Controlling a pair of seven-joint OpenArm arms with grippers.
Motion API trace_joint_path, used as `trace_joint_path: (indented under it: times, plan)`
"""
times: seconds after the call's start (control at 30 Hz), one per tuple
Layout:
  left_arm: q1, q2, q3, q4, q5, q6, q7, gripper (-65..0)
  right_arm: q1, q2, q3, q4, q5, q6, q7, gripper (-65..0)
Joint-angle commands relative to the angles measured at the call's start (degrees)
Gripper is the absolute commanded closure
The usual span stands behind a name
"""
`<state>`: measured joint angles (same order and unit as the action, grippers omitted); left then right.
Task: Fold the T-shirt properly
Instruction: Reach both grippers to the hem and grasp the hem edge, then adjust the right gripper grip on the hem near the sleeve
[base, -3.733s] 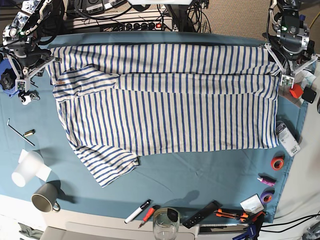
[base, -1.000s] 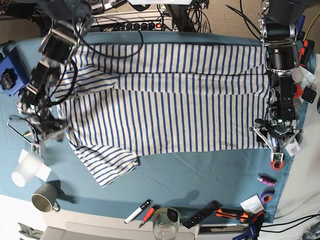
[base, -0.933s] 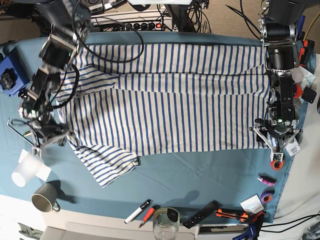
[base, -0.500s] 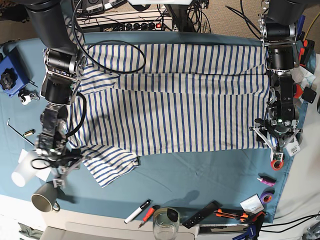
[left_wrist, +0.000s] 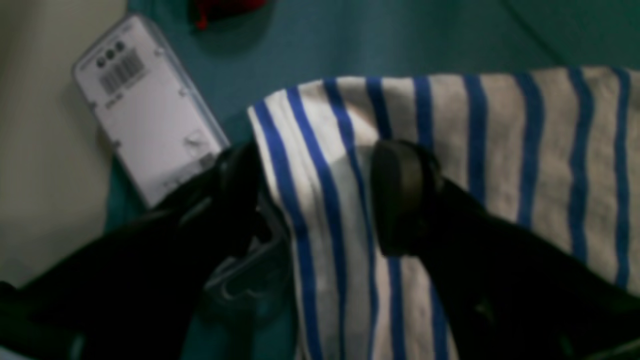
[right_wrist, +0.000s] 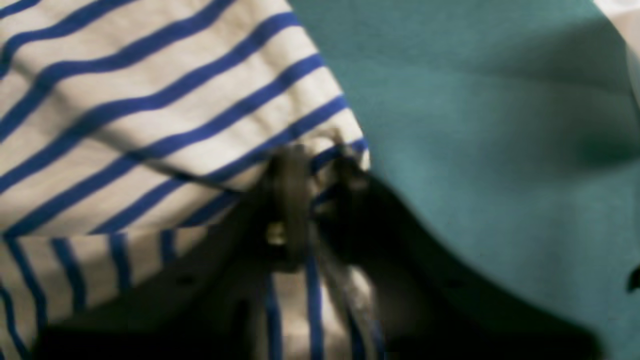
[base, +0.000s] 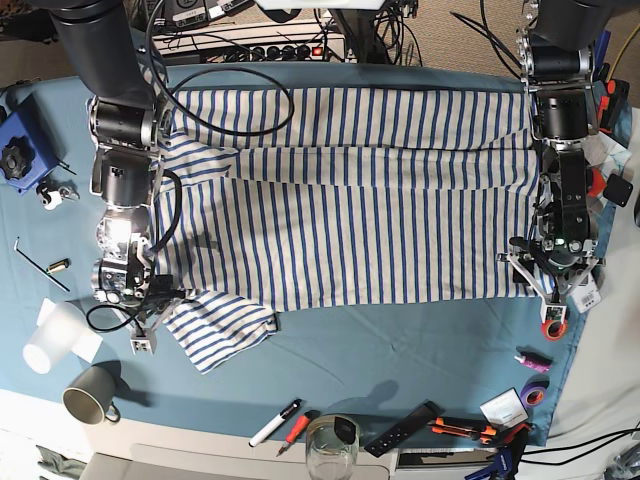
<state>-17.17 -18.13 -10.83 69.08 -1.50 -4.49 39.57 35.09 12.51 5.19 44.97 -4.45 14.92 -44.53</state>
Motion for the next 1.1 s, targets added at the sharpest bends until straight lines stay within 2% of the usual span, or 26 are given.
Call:
trace_joint_path:
  times: [0.0,0.1,0.27,0.53,0.63,0.77,0.97,1.07]
  plan:
    - [-1.6,-0.9,-0.2,1.0,0.2,0.4,-1.0,-36.1,1.2,0.8,0.1,0.6,-1.2,-1.6,-2.3,0.0]
    - [-1.6,-0.9,-0.2,1.0,0.2,0.4,-1.0,-36.1,1.2,0.8,0.1,1.9,-1.2,-3.5,-4.7,0.0]
    - [-1.6,-0.9,-0.2,1.0,0.2,0.4,-1.0,-36.1,1.2,0.8,0.1,7.7,-1.2,-3.4,-10.6,0.0]
    - [-1.6,-0.9,-0.2,1.0,0.2,0.4,-1.0,-36.1,0.9,0.8,0.1,20.7,-0.9,-3.4,-24.2,0.0]
    - [-1.6,-0.9,-0.2,1.0,0.2,0.4,-1.1,-36.1,0.8,0.8,0.1,25.7,2.5,-3.3,-29.0,0.0]
    - [-1.6,-0.9,-0.2,1.0,0.2,0.3,-1.0,-36.1,0.2,0.8,0.1,27.2,5.9,-3.2,-30.9,0.0]
    - [-1.6,-0.9,-0.2,1.0,0.2,0.3,-1.1,-36.1,-3.7,0.7,0.2,27.9,13.2,1.1,-32.7,0.0]
    - [-1.6,-0.9,-0.2,1.0,0.2,0.4,-1.1,-36.1,-6.7,0.7,0.2,29.9,19.3,4.5,-33.8,0.0]
